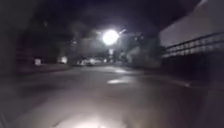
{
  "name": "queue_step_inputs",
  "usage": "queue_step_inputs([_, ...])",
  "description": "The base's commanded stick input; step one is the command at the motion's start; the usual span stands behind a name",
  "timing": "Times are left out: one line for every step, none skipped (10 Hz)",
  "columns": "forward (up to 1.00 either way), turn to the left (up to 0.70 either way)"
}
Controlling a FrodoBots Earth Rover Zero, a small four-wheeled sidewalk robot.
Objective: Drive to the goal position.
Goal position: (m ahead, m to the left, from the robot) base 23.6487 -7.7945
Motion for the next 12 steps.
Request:
queue_step_inputs([0.50, -0.50])
queue_step_inputs([0.50, -0.50])
queue_step_inputs([0.50, -0.50])
queue_step_inputs([0.50, -0.50])
queue_step_inputs([0.50, -0.50])
queue_step_inputs([0.50, -0.50])
queue_step_inputs([0.50, -0.50])
queue_step_inputs([0.50, -0.50])
queue_step_inputs([0.50, -0.50])
queue_step_inputs([0.50, -0.13])
queue_step_inputs([0.50, 0.00])
queue_step_inputs([0.50, 0.00])
